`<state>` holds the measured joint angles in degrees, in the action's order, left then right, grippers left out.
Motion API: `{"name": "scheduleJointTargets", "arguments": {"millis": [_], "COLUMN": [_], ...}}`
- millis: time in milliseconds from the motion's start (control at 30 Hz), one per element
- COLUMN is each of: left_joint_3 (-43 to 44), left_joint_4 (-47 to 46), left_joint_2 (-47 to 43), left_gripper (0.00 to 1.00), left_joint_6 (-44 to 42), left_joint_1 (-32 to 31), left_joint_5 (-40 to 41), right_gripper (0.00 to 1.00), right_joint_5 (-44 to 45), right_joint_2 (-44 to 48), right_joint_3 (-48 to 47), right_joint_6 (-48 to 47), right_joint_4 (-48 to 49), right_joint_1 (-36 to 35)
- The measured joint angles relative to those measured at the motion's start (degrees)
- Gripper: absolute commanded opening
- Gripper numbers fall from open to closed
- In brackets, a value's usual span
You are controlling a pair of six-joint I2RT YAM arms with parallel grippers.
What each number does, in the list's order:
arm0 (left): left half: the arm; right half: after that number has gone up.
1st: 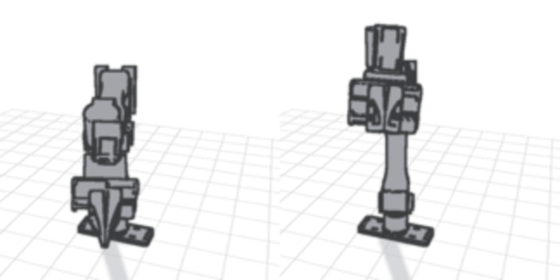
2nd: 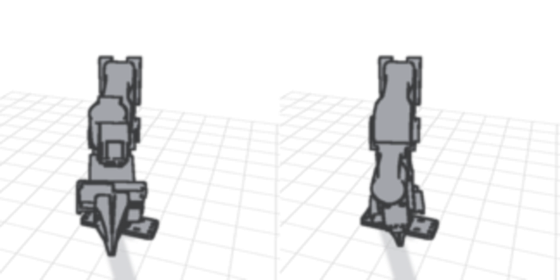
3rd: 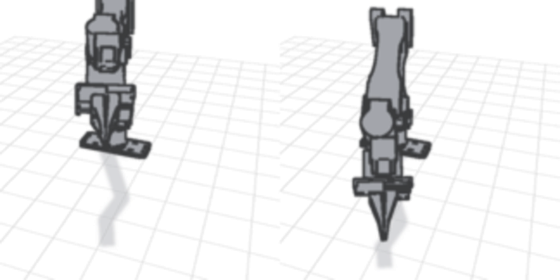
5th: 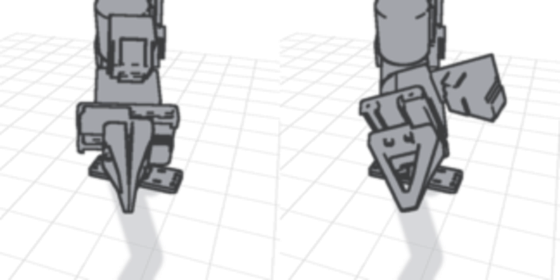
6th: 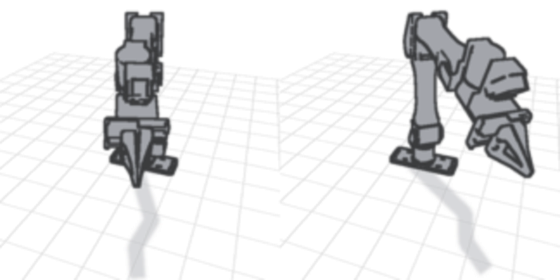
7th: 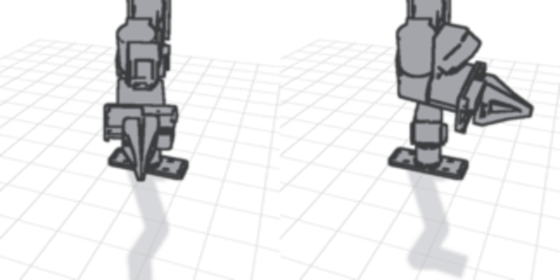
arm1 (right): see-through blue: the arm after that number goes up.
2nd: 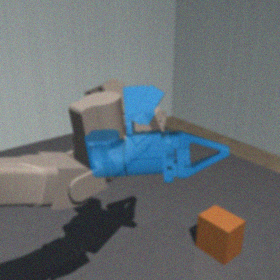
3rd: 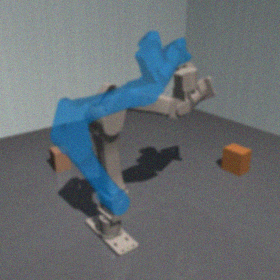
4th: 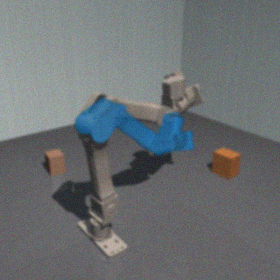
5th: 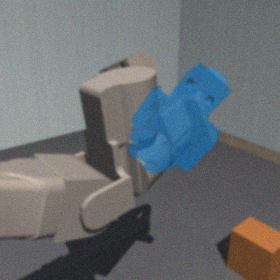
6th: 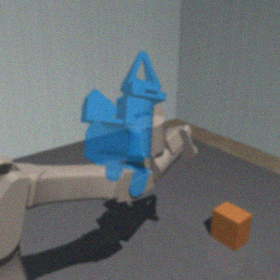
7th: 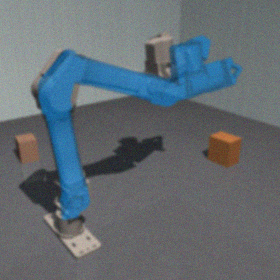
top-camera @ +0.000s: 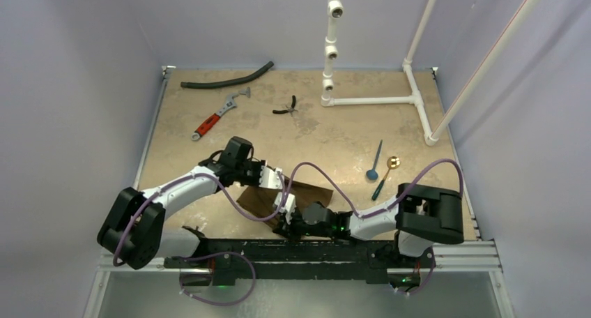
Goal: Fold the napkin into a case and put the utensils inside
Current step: Smooth out the 2/3-rectangle-folded napkin at the center of the board.
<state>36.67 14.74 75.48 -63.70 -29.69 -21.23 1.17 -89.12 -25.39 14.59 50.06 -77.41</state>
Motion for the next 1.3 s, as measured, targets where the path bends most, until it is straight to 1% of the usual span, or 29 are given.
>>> {"name": "scheduleJointTargets", "arguments": {"millis": [133, 333, 567, 733, 833, 867, 933, 1000, 1067, 1133, 1167, 1200, 1233, 1300], "left_joint_3": [-2.05, -5.95, -7.82, -8.28, -8.31, -8.37, -8.44, -8.44, -8.48, -8.98, -9.38, -9.99, -10.58, -11.28], "left_joint_4": [0.87, 1.57, 1.53, 0.85, 0.44, 0.33, 0.31, 0.35, 0.42, 0.2, 0.15, 0.04, -0.02, 0.04], "left_joint_2": [-1.77, -5.62, -6.99, -7.02, -7.02, -7.06, -7.28, -7.82, -8.72, -9.9, -10.47, -11.06, -11.52, -11.91], "left_gripper": [0.0, 0.0, 0.0, 0.0, 0.0, 0.0, 0.0, 0.0, 0.0, 0.0, 0.0, 0.0, 0.0, 0.0], "left_joint_6": [-1.73, -5.11, -9.46, -11.15, -11.58, -11.8, -11.93, -11.82, -11.47, -10.95, -10.93, -10.91, -10.88, -10.88], "left_joint_1": [0.0, 0.0, 0.04, 0.04, 0.04, 0.04, 0.04, 0.04, 0.07, 0.07, 0.07, 0.07, 0.07, 0.04], "left_joint_5": [-0.02, -0.42, -0.33, 0.42, 0.83, 0.92, 1.11, 1.49, 1.81, 1.95, 1.95, 1.9, 1.9, 1.84], "right_gripper": [0.0, 0.0, 0.0, 0.0, 0.0, 0.01, 0.13, 0.22, 0.3, 0.38, 0.45, 0.53, 0.59, 0.66], "right_joint_5": [-2.58, -4.48, -4.24, -3.23, -3.17, -3.1, -2.97, -3.37, -4.76, -6.8, -7.21, -7.76, -8.07, -7.96], "right_joint_2": [-3.39, -2.19, -0.55, -3.28, -3.13, -2.99, -1.73, 2.14, 9.31, 16.31, 19.91, 23.28, 25.68, 30.45], "right_joint_3": [0.0, 0.0, 0.57, -1.25, -0.42, -0.26, 0.46, 2.99, 5.99, 6.56, 6.4, 6.16, 5.88, 4.87], "right_joint_6": [0.59, 0.9, 2.64, 3.02, 4.26, 4.46, 4.83, 5.31, 6.1, 7.02, 7.5, 8.0, 8.5, 9.97], "right_joint_4": [-2.4, -7.65, -9.35, -7.69, -6.62, -6.58, -7.3, -8.28, -10.38, -12.22, -12.24, -12.31, -12.41, -13.46], "right_joint_1": [0.0, 0.7, 10.16, 12.02, 12.81, 13.18, 14.14, 15.02, 15.78, 16.57, 17.11, 17.73, 18.53, 22.32]}}
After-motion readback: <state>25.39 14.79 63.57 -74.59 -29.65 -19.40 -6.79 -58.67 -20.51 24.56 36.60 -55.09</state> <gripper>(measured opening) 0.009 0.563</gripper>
